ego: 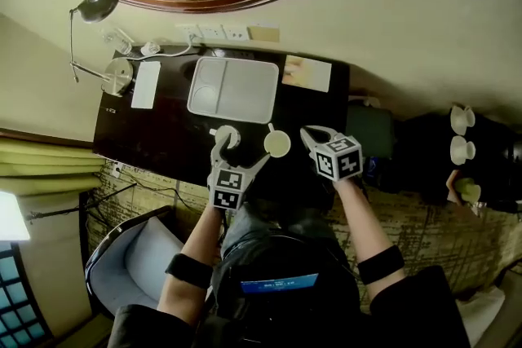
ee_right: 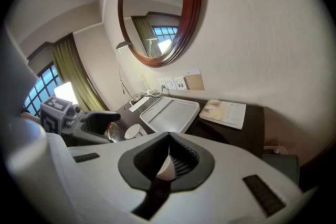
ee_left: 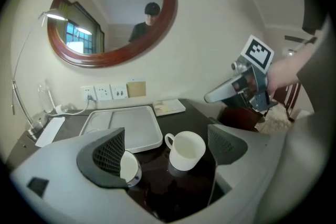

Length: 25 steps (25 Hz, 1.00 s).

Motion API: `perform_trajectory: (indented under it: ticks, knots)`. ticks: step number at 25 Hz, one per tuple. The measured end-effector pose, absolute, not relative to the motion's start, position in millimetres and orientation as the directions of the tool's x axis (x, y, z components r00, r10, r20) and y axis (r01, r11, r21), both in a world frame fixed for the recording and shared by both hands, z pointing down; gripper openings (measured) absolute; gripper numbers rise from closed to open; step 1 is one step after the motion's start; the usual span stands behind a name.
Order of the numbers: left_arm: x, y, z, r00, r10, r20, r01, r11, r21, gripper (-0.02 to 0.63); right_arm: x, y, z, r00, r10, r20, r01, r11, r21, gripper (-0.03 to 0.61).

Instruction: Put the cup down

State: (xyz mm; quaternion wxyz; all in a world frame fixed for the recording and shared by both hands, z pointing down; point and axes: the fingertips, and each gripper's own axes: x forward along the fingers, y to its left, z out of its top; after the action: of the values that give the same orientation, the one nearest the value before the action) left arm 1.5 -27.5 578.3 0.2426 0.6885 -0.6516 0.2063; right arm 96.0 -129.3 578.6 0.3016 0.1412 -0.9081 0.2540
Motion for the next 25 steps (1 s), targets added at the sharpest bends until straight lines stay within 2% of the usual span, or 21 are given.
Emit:
perform_trajectory:
  ticks: [1,7,14,20,22,24,25]
  knots:
    - [-7.8,-23.1,568.0,0.051,-0.804,0.593,-0.998,-0.013,0.068,0.494,94.1,-127.1,579.7,-0.779,-0.101,0.619,-0.405,0.834,-0.374,0.003]
    - [-56.2,3.3,521.8,-0.034,-0.827,0.561,-0.996,0.077,0.052,0.387,73.5,-111.9,570.9,-0.789,-0.080,0.609,-0.369,0.854,-0.366,0.003]
    - [-90.9,38.0,498.1,-0.105,-0.829,0.549,-0.975,0.194,0.107,0.196,54.7,-94.1,555.9,-0.801,-0.061,0.596,-0.335,0.870,-0.361,0.003]
    - [-112.4,60.0,494.9,-0.143,-0.825,0.547,-0.962,0.245,0.118,0.136,42.3,-85.3,547.9,-0.805,-0.068,0.589,-0.331,0.876,-0.352,0.003]
    - [-120.1,66.2,493.2,-0.155,-0.822,0.548,-0.958,0.260,0.119,0.096,38.1,-83.0,547.2,-0.805,-0.070,0.590,-0.333,0.876,-0.349,0.003]
    - [-127.7,71.0,491.8,-0.166,-0.818,0.550,-0.956,0.271,0.115,0.013,34.0,-81.7,547.5,-0.803,-0.075,0.592,-0.337,0.875,-0.346,0.003]
    - [-131.1,72.9,492.1,-0.169,-0.817,0.552,-0.954,0.276,0.117,0.002,32.3,-81.1,548.4,-0.801,-0.078,0.593,-0.341,0.874,-0.346,0.003]
